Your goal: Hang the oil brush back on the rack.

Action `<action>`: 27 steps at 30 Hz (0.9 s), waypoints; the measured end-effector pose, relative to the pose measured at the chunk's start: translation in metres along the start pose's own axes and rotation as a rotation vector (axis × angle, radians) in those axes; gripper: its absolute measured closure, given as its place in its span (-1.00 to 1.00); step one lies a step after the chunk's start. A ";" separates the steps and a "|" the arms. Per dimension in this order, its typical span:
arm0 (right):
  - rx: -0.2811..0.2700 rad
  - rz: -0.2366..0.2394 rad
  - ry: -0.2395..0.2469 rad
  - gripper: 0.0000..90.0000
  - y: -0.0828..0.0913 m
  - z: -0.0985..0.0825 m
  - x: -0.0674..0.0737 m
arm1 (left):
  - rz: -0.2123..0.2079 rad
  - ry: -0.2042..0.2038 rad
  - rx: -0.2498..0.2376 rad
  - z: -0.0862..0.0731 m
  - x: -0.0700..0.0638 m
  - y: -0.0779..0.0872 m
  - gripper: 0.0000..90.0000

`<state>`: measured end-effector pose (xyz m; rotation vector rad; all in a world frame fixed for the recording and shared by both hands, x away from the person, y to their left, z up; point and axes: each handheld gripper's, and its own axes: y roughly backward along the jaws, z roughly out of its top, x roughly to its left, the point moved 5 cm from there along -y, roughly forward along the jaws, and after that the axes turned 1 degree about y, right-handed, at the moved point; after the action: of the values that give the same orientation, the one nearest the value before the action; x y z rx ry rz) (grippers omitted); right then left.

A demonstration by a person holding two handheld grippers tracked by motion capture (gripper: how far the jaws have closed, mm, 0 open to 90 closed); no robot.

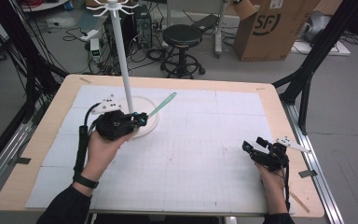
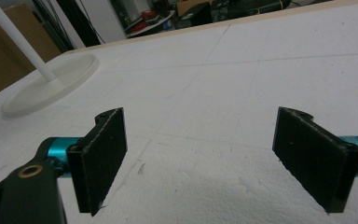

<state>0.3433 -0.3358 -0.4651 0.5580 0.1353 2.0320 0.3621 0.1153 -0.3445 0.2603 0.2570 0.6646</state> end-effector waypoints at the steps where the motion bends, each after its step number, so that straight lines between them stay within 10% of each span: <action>1: 0.000 0.000 0.000 -0.63 0.000 0.000 0.000 | 0.008 -0.003 -0.004 0.003 0.003 0.006 0.83; 27: -0.002 0.001 0.001 -0.62 0.000 0.000 -0.001 | 0.109 -0.039 -0.133 0.081 0.038 0.117 0.83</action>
<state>0.3441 -0.3365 -0.4654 0.5564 0.1338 2.0331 0.3492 0.2157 -0.2373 0.1608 0.1612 0.7806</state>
